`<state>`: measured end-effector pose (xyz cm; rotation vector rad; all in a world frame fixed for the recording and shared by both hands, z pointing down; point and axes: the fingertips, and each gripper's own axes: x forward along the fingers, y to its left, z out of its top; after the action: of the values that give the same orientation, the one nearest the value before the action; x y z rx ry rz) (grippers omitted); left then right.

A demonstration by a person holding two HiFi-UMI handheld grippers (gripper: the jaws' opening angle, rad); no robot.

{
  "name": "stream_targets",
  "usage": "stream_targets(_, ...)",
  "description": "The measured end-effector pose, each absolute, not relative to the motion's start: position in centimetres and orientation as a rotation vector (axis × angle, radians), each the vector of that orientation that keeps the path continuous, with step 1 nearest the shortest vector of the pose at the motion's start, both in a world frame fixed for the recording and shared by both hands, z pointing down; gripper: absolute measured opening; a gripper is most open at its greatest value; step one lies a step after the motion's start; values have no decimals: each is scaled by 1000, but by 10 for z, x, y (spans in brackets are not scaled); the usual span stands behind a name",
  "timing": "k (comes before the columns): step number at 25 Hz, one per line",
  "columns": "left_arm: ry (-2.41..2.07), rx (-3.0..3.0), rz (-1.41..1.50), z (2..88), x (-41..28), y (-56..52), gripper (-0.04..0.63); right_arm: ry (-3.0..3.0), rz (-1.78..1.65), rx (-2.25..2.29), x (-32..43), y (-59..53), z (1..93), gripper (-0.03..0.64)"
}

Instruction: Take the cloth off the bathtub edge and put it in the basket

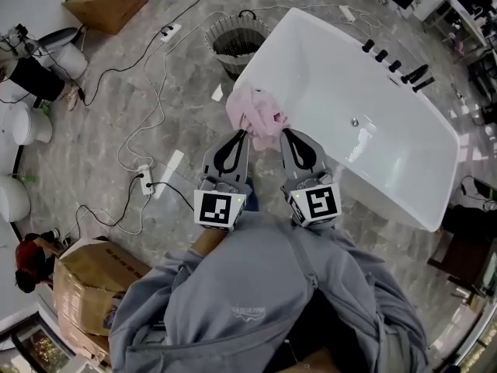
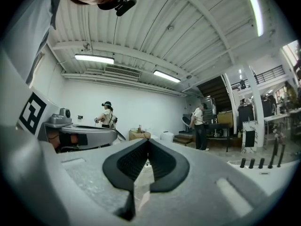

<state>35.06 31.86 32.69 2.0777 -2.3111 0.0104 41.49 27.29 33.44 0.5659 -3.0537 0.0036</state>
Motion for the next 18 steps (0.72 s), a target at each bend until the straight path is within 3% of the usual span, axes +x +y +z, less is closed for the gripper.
stream_targets(7, -2227, 2145, 52, 335, 279, 251, 15, -3003, 12, 649, 344, 206, 340, 3)
stream_targets(18, -2123, 2182, 46, 357, 226, 193, 15, -2916, 50, 696, 291, 156, 364, 3)
